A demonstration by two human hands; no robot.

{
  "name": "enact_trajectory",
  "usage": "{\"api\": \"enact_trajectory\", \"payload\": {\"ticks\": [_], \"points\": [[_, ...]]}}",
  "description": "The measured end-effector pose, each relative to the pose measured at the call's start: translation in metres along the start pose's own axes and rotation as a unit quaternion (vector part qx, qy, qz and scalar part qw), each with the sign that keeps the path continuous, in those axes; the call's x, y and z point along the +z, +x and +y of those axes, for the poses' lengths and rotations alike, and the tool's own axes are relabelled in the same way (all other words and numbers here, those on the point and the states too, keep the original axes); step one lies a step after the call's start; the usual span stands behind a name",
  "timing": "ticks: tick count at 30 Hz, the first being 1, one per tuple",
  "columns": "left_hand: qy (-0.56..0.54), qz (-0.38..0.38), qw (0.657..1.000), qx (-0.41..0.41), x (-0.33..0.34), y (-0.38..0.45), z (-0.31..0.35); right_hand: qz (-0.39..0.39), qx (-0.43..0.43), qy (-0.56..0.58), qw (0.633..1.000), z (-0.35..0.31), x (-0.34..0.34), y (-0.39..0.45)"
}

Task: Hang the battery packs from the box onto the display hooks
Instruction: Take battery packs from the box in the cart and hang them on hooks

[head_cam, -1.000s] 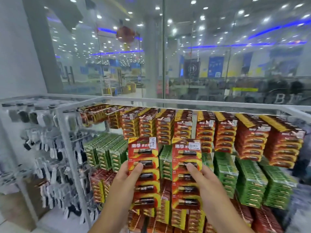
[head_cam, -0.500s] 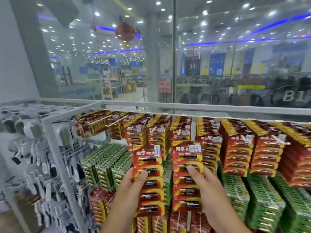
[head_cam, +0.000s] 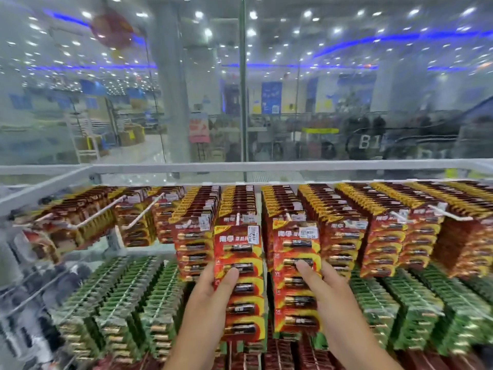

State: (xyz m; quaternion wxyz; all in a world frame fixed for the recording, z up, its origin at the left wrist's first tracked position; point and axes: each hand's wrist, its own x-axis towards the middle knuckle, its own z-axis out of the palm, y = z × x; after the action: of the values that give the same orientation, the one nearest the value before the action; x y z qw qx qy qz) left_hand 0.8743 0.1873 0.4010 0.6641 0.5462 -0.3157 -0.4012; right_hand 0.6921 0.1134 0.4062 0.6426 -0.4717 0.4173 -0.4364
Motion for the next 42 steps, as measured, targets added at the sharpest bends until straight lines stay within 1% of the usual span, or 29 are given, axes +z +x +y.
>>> {"api": "enact_trajectory", "payload": {"ticks": [1, 4, 6, 10, 13, 15, 17, 21, 25, 30, 33, 37, 39, 42], "points": [[0.000, -0.002, 1.000, -0.003, 0.001, 0.003, 0.001, -0.007, 0.001, -0.003, 1.000, -0.002, 0.002, 0.001], [-0.001, -0.010, 1.000, -0.019, 0.001, 0.015, -0.004, 0.006, 0.009, -0.003, 1.000, -0.004, 0.002, 0.011], [-0.011, -0.002, 1.000, -0.018, 0.000, 0.020, -0.006, 0.008, -0.002, -0.001, 1.000, -0.002, 0.003, 0.020], [-0.014, 0.014, 1.000, -0.013, 0.004, 0.026, -0.009, 0.031, 0.010, -0.008, 0.999, 0.004, 0.001, 0.042], [-0.019, 0.037, 0.999, -0.001, 0.006, 0.030, -0.012, 0.018, 0.001, -0.012, 1.000, 0.007, -0.001, 0.052], [-0.013, 0.039, 0.999, -0.006, 0.009, 0.034, -0.014, 0.018, -0.012, -0.022, 1.000, 0.009, 0.000, 0.056], [-0.005, 0.042, 0.999, -0.018, 0.012, 0.043, -0.016, 0.036, -0.017, -0.041, 0.998, 0.012, 0.004, 0.062], [0.035, 0.071, 0.997, -0.015, 0.018, 0.067, -0.019, 0.061, -0.041, -0.042, 0.996, 0.020, 0.013, 0.072], [0.091, 0.109, 0.990, 0.016, 0.029, 0.084, -0.028, 0.069, -0.038, -0.025, 0.997, 0.027, 0.016, 0.082], [0.121, 0.145, 0.981, 0.043, 0.039, 0.087, -0.033, 0.083, -0.070, -0.054, 0.993, 0.031, 0.020, 0.089], [0.155, 0.176, 0.970, 0.057, 0.041, 0.088, -0.037, 0.119, -0.071, -0.071, 0.988, 0.031, 0.023, 0.088], [0.168, 0.211, 0.961, 0.061, 0.037, 0.087, -0.041, 0.164, -0.076, -0.089, 0.979, 0.037, 0.022, 0.089], [0.191, 0.219, 0.955, 0.060, 0.033, 0.087, -0.044, 0.173, -0.075, -0.105, 0.976, 0.043, 0.020, 0.089], [0.220, 0.196, 0.954, 0.055, 0.029, 0.087, -0.047, 0.177, -0.078, -0.138, 0.971, 0.049, 0.019, 0.086]]}}
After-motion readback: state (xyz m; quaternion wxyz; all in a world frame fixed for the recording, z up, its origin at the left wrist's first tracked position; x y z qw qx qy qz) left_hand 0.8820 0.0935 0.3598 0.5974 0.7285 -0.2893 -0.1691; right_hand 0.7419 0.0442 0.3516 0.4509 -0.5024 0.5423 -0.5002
